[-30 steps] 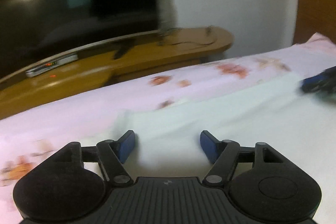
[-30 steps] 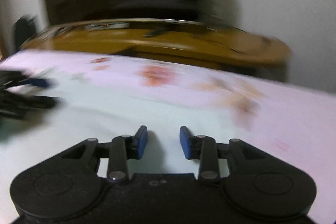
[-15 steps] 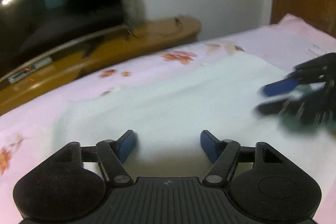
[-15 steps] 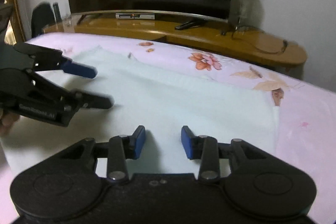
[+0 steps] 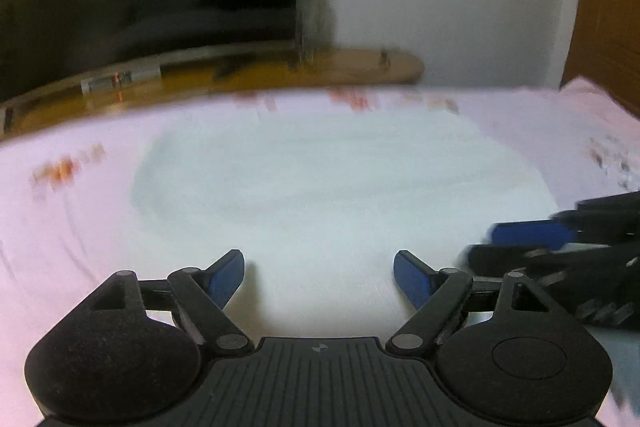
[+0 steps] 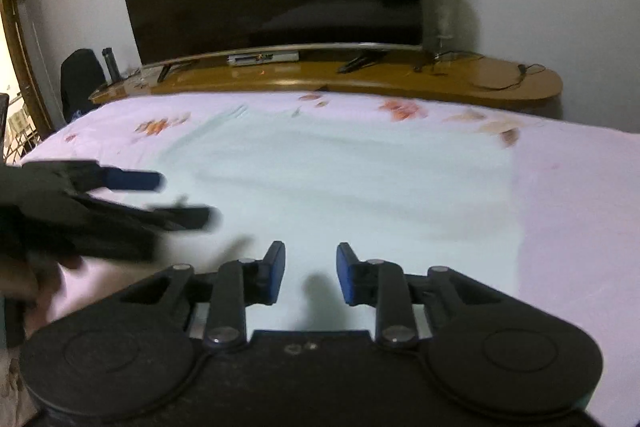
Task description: Fold small clothes
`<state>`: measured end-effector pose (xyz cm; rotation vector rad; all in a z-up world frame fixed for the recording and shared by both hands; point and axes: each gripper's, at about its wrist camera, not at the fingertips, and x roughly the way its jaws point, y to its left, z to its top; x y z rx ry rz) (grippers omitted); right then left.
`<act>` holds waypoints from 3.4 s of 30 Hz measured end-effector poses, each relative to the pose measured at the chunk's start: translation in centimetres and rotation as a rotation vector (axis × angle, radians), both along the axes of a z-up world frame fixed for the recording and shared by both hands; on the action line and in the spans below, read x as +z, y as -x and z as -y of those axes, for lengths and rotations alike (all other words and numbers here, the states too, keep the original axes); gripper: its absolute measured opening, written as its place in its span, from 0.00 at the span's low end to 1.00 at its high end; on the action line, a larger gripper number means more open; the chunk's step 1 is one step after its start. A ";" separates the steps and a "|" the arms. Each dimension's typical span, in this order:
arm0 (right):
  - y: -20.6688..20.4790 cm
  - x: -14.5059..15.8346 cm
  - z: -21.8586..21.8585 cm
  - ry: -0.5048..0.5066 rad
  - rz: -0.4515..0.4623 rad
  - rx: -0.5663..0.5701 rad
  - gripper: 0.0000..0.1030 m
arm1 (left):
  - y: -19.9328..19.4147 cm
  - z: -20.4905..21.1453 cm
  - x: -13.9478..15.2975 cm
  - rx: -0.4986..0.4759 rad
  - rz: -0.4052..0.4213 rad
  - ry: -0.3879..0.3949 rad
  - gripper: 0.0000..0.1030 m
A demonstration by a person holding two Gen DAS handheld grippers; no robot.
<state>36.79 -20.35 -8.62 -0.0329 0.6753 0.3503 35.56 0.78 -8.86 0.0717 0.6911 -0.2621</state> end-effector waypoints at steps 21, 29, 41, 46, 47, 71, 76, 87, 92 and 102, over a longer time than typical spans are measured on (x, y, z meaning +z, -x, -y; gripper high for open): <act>3.3 -2.3 9.0 0.041 -0.087 -0.173 0.30 | 3.2 -8.4 -1.1 0.209 -0.040 0.000 0.95; 3.9 -1.2 6.5 0.060 0.006 -0.185 0.29 | 4.6 -6.3 -0.2 0.266 0.049 -0.022 0.95; 4.7 0.1 6.1 -0.088 0.006 -0.173 0.28 | 7.1 -13.1 -2.5 0.534 -0.145 0.700 0.65; 4.3 0.9 5.0 -0.183 0.000 -0.160 0.27 | 6.9 -13.6 -4.4 0.679 -0.124 0.907 0.64; 4.2 1.1 4.8 -0.194 -0.004 -0.158 0.26 | 6.4 -13.5 -4.5 0.678 -0.127 0.920 0.64; -8.6 -6.7 2.5 -0.598 -0.271 -0.145 0.00 | 1.9 -13.6 -4.7 0.525 -0.052 0.929 0.07; -8.3 -6.5 2.5 -0.596 -0.271 -0.146 0.00 | -0.6 -8.8 2.8 0.248 0.066 0.759 0.07; -0.3 -2.8 20.2 -0.784 -0.121 -0.482 0.42 | -6.5 11.0 1.6 -0.260 -0.235 0.401 0.08; 3.9 -1.2 26.0 -0.814 -0.066 -0.528 0.46 | -2.9 11.3 3.7 -0.339 -0.194 0.442 0.46; -2.1 -0.8 20.7 -0.765 -0.147 -0.270 0.53 | -8.9 0.3 3.4 0.092 -0.126 0.387 0.46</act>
